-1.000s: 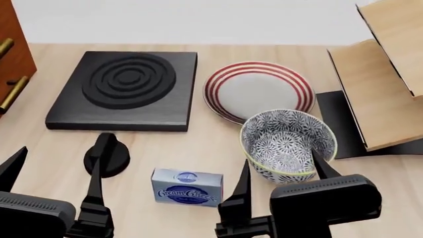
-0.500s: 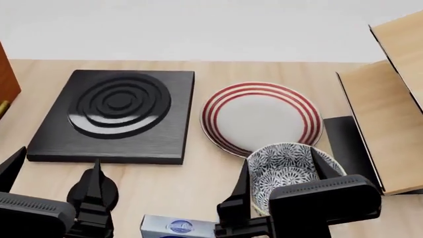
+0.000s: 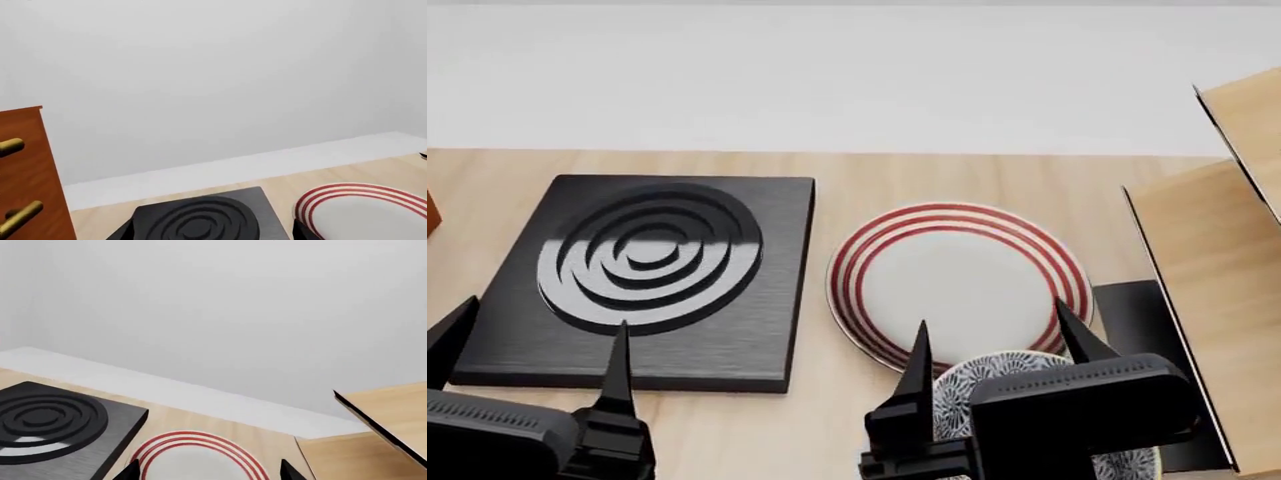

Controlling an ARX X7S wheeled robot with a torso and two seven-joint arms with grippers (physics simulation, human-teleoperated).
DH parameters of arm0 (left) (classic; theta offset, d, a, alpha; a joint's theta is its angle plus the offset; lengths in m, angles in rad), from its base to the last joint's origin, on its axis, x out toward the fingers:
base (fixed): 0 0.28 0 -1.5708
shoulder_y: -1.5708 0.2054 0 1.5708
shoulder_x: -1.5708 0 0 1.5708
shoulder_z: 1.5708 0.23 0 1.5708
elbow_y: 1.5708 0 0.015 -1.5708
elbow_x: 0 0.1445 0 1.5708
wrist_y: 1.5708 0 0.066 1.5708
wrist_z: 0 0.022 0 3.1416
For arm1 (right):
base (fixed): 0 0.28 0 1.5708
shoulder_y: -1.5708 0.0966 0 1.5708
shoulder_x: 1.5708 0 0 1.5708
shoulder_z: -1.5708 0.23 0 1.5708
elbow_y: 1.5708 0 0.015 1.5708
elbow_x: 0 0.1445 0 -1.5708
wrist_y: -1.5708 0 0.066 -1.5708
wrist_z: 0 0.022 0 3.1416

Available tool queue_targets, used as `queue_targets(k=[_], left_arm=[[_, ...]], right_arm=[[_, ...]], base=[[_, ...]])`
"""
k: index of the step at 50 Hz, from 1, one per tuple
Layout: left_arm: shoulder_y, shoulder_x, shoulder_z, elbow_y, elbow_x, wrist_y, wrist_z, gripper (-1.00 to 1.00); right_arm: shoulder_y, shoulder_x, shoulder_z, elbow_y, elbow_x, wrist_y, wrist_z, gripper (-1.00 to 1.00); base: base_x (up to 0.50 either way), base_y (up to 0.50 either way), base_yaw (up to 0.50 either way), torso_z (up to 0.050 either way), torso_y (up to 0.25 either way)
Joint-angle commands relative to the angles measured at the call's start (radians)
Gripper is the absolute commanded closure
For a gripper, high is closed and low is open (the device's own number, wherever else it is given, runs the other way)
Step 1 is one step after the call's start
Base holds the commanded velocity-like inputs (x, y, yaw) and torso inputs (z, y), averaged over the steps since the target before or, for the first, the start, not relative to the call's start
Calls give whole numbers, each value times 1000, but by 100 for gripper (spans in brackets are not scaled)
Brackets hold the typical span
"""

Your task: Pick up the cream cheese and put it in the bowl.

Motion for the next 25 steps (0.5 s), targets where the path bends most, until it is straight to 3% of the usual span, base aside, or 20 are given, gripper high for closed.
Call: queue_targets(k=[1, 18, 25], left_arm=[[3, -5, 1, 8, -7, -4, -7, -100], [5, -18, -9, 63, -27, -54, -15, -100], [3, -21, -9, 72, -28, -64, -21, -100]], right_arm=[[-1, 4, -2, -8, 4, 6, 6, -100], [1, 2, 10, -21, 26, 14, 10, -100], [38, 5, 10, -43, 42, 93, 9, -100]], base=[[62, 0, 0, 0, 0], [0, 0, 0, 0, 0], [0, 0, 0, 0, 0]])
